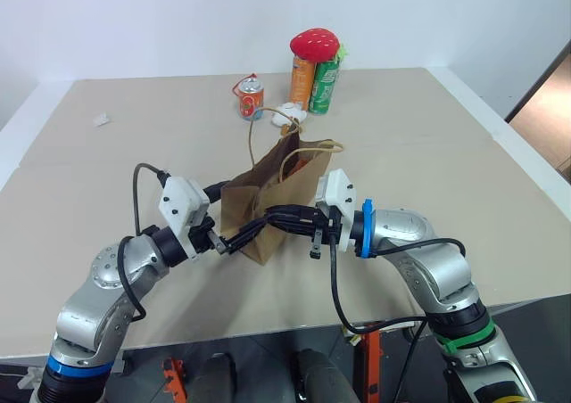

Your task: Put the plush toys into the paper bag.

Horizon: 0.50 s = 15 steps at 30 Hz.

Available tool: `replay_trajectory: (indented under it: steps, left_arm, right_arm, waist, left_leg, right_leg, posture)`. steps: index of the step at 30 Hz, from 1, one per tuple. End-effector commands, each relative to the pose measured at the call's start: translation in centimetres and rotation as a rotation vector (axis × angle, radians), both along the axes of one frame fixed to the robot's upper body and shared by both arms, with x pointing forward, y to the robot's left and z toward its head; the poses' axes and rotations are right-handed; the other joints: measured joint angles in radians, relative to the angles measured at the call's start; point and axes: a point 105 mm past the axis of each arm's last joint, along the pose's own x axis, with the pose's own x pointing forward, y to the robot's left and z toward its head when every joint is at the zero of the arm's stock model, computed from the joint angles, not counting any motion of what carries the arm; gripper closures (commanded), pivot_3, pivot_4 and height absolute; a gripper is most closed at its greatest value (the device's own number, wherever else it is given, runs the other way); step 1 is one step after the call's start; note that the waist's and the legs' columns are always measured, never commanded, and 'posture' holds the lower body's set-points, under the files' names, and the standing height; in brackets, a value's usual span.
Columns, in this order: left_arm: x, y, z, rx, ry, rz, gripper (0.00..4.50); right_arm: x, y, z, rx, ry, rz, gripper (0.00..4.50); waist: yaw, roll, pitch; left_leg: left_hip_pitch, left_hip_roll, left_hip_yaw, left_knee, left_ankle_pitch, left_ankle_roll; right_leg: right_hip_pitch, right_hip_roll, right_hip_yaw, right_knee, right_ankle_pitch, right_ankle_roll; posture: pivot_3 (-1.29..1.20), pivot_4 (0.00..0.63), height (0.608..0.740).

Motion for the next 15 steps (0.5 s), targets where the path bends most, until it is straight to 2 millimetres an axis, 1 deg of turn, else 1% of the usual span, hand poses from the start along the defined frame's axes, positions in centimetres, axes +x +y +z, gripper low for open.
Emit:
replay_trajectory:
  steps: [1, 6, 9, 12, 14, 15]
  left_arm:
    - [-0.5, -0.9, 0.7, -0.028, 0.014, -0.058, 0.00]
    - [0.5, -0.6, 0.6, -0.033, 0.026, -0.014, 0.00]
    - [0.7, -0.7, 0.8, -0.042, 0.006, -0.008, 0.00]
    - [0.8, -0.9, 0.5, -0.033, 0.015, -0.011, 0.00]
    - [0.8, -1.0, 0.3, -0.026, 0.019, -0.014, 0.50]
    - [0.9, -1.0, 0.4, -0.026, 0.018, -0.013, 0.93]
  right_arm:
    - [0.1, 0.0, 1.0, 0.010, -0.053, -0.008, 3.99]
    - [0.0, 0.1, 0.9, 0.006, -0.056, -0.010, 3.99]
    - [0.1, 0.0, 0.8, 0.002, -0.056, -0.013, 3.99]
    - [0.1, 0.0, 0.7, 0.000, -0.056, -0.014, 3.99]
    - [0.1, 0.0, 0.7, 0.000, -0.057, -0.014, 4.02]
    - [0.1, 0.0, 0.7, -0.001, -0.057, -0.014, 4.02]
  waist:
    - [0.000, 0.000, 0.000]
    - [0.000, 0.000, 0.000]
    - [0.000, 0.000, 0.000]
    - [0.000, 0.000, 0.000]
    - [0.000, 0.000, 0.000]
    - [0.000, 0.000, 0.000]
  left_leg:
    - [0.000, 0.000, 0.000, 0.000, 0.000, 0.000]
    - [0.000, 0.000, 0.000, 0.000, 0.000, 0.000]
    - [0.000, 0.000, 0.000, 0.000, 0.000, 0.000]
    - [0.000, 0.000, 0.000, 0.000, 0.000, 0.000]
    - [0.000, 0.000, 0.000, 0.000, 0.000, 0.000]
    - [0.000, 0.000, 0.000, 0.000, 0.000, 0.000]
  right_leg:
    - [0.000, 0.000, 0.000, 0.000, 0.000, 0.000]
    - [0.000, 0.000, 0.000, 0.000, 0.000, 0.000]
    - [0.000, 0.000, 0.000, 0.000, 0.000, 0.000]
    - [0.000, 0.000, 0.000, 0.000, 0.000, 0.000]
    - [0.000, 0.000, 0.000, 0.000, 0.000, 0.000]
    - [0.000, 0.000, 0.000, 0.000, 0.000, 0.000]
  posture:
    - [0.00, 0.150, 0.740]
    - [0.00, 0.150, 0.740]
    - [0.00, 0.150, 0.740]
    - [0.00, 0.150, 0.740]
    - [0.00, 0.150, 0.740]
    - [0.00, 0.150, 0.740]
